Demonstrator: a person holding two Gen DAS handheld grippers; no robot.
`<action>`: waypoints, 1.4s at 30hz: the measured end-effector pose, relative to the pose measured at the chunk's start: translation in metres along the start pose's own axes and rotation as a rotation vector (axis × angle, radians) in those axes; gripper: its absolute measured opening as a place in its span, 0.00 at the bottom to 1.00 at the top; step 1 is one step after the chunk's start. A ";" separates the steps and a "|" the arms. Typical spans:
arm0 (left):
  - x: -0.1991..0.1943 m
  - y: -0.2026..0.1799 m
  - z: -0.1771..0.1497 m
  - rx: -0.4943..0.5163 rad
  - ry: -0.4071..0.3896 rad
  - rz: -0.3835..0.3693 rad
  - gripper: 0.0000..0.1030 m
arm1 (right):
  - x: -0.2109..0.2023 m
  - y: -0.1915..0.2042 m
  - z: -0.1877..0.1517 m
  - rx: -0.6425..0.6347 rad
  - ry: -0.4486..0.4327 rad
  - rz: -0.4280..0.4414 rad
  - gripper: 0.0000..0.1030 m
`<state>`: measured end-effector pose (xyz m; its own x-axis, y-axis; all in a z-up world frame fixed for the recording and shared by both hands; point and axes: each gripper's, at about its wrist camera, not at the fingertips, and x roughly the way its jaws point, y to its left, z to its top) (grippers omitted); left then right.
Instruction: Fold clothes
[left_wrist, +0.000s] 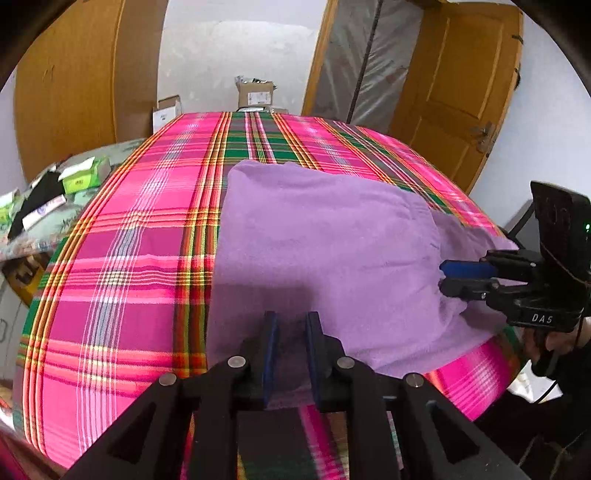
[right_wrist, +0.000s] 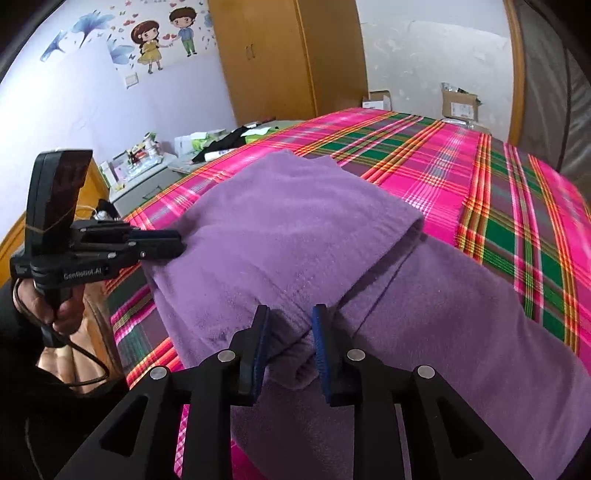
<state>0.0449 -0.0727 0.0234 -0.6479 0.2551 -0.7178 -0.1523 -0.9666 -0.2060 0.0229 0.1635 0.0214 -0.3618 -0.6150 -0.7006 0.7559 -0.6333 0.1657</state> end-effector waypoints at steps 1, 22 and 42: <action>-0.001 -0.002 0.002 -0.009 -0.001 -0.015 0.14 | -0.002 -0.002 0.001 0.006 0.005 0.010 0.24; 0.031 -0.064 0.008 0.114 0.022 -0.110 0.15 | 0.028 -0.111 0.040 0.541 -0.070 0.114 0.01; 0.016 -0.080 -0.010 0.110 0.016 -0.166 0.15 | -0.027 -0.027 -0.021 0.237 -0.047 0.091 0.05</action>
<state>0.0536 0.0085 0.0217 -0.5955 0.4104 -0.6906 -0.3372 -0.9079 -0.2489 0.0234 0.2070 0.0216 -0.3273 -0.6924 -0.6430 0.6396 -0.6632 0.3887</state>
